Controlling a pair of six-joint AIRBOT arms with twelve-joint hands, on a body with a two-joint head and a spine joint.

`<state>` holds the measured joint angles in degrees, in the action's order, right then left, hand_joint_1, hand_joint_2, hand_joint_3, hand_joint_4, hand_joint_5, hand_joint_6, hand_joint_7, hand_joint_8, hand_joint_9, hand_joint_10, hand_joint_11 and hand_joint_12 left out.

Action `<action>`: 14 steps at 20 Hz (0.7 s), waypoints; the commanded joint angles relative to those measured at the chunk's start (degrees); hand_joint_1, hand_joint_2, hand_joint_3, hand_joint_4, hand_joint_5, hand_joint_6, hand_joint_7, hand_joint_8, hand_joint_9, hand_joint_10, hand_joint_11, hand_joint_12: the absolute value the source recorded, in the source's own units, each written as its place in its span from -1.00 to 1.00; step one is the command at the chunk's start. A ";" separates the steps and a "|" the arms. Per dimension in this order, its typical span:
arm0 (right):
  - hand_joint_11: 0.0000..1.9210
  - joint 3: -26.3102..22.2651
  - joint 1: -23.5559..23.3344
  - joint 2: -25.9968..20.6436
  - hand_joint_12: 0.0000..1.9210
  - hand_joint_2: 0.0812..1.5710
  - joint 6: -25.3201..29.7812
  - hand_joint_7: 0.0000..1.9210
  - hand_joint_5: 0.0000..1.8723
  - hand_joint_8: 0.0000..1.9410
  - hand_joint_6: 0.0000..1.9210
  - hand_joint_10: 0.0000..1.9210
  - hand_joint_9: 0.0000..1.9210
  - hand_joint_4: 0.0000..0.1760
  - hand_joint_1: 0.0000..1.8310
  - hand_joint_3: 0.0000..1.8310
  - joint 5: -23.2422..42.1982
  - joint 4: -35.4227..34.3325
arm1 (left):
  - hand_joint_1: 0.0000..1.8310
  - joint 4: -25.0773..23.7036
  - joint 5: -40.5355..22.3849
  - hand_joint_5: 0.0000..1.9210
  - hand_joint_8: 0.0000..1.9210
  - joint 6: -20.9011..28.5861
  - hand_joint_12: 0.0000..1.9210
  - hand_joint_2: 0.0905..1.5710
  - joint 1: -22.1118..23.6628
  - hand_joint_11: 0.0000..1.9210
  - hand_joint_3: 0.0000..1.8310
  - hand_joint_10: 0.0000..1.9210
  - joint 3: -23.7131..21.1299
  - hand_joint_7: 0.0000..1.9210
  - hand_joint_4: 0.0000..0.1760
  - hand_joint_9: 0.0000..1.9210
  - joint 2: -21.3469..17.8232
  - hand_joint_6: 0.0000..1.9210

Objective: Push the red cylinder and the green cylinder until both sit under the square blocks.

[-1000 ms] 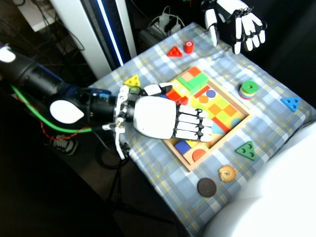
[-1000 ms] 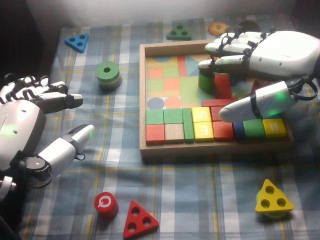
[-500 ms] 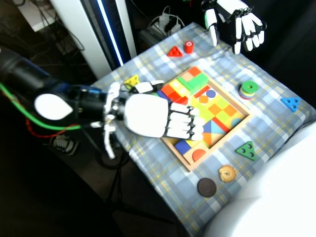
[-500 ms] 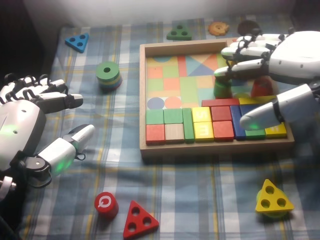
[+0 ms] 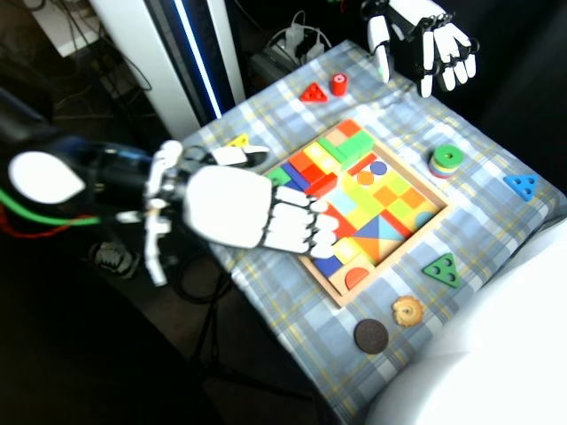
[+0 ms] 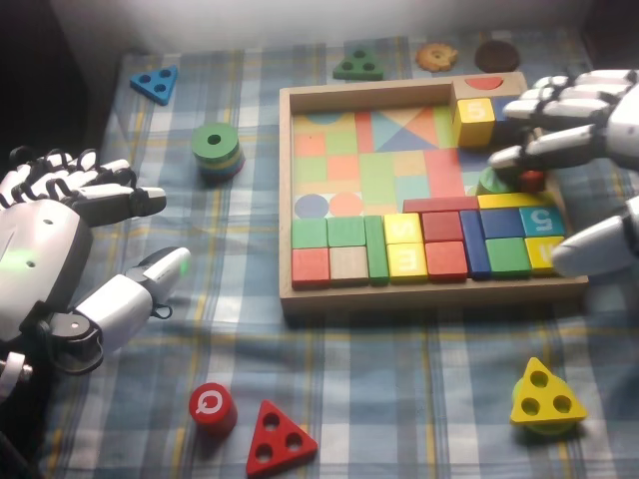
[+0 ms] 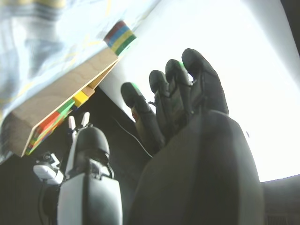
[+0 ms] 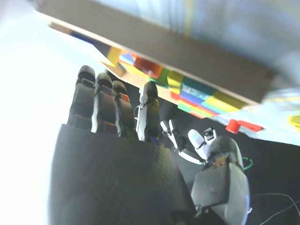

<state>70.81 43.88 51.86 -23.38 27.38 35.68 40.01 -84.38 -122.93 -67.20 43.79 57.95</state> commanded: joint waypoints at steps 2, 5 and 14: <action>-1.00 -0.46 -0.14 -0.31 -1.00 -0.04 0.04 -1.00 -0.71 -1.00 -1.00 -1.00 -1.00 0.99 -1.00 -1.00 4.23 -1.77 | -0.38 -2.70 -6.21 -0.20 -1.00 0.18 -0.45 0.52 0.41 -1.00 -1.00 -1.00 0.09 -0.53 -1.00 -0.69 -0.21 -1.00; -1.00 -0.48 0.11 -0.57 -1.00 -0.01 -0.40 -1.00 -0.71 -1.00 -1.00 -1.00 -1.00 1.00 -1.00 -1.00 4.18 -3.04 | -0.37 -2.68 -6.21 -0.19 -1.00 0.18 -0.45 0.52 0.38 -1.00 -1.00 -0.99 0.08 -0.52 -1.00 -0.68 -0.21 -1.00; -1.00 -0.66 -0.04 -0.45 -1.00 -0.06 -1.93 -1.00 -0.74 -1.00 -1.00 -1.00 -1.00 1.00 -1.00 -1.00 6.59 -6.03 | -0.40 -2.50 -6.22 -0.22 -1.00 0.18 -0.54 0.53 0.37 -1.00 -1.00 -0.99 0.06 -0.54 -0.96 -0.69 -0.17 -1.00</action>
<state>70.28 44.47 51.33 -25.34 28.49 31.51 40.05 -84.38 -122.93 -67.24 43.79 57.95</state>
